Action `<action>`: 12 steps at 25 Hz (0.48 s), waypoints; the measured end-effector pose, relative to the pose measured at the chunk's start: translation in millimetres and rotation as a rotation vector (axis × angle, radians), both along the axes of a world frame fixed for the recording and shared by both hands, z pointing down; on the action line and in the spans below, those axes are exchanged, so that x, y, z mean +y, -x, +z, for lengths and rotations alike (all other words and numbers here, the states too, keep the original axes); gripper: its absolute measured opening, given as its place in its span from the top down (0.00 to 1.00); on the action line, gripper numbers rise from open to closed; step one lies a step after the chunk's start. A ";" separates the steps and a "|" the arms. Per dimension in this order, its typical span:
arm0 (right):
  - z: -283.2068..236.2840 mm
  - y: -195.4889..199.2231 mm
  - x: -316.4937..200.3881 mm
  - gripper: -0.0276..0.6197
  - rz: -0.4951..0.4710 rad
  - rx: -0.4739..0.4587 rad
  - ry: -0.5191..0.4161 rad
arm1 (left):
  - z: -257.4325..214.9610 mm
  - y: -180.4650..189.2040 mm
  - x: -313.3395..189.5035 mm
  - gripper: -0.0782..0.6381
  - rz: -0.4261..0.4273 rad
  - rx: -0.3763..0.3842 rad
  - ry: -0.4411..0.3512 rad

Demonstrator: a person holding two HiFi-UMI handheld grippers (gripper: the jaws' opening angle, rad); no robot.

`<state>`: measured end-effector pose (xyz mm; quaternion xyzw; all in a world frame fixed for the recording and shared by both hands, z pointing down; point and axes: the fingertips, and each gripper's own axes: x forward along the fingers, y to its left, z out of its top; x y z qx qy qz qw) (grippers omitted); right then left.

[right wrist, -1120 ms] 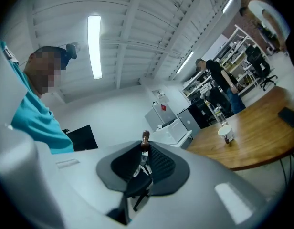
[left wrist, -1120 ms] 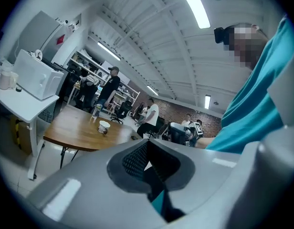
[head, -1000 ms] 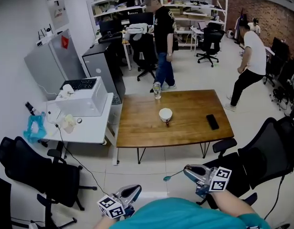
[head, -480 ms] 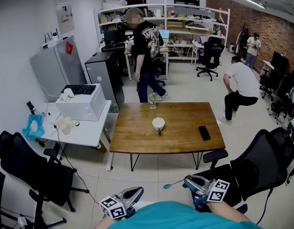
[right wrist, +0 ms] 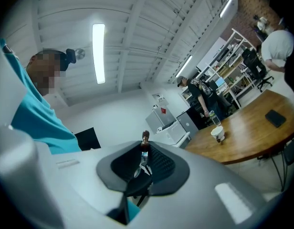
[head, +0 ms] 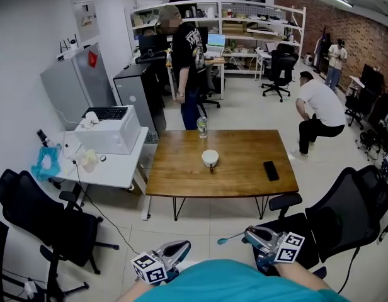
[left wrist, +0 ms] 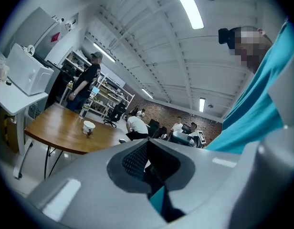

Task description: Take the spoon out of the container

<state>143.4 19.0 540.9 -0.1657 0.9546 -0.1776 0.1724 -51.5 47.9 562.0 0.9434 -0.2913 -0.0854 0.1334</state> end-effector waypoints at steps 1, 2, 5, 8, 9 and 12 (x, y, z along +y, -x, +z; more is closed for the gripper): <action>-0.7 0.7 0.2 0.90 -0.002 0.001 -0.001 | -1.0 1.2 0.2 0.89 0.000 -0.006 -0.008; -1.1 0.8 0.4 0.90 -0.003 0.002 -0.002 | -1.5 2.0 0.3 0.89 0.003 -0.016 -0.019; -0.7 -1.0 -0.2 0.90 -0.005 0.003 -0.006 | 0.3 0.5 -0.1 0.89 0.008 -0.030 -0.035; -0.3 -1.4 -1.8 0.90 -0.003 0.006 -0.009 | 1.7 0.8 -1.8 0.89 0.001 -0.011 -0.020; -0.3 -1.0 -2.2 0.90 -0.002 0.006 -0.009 | 1.5 1.4 -2.3 0.89 -0.001 -0.005 -0.015; -1.0 0.9 -2.5 0.90 0.001 0.004 -0.011 | 0.5 3.3 -3.6 0.89 0.004 -0.010 -0.022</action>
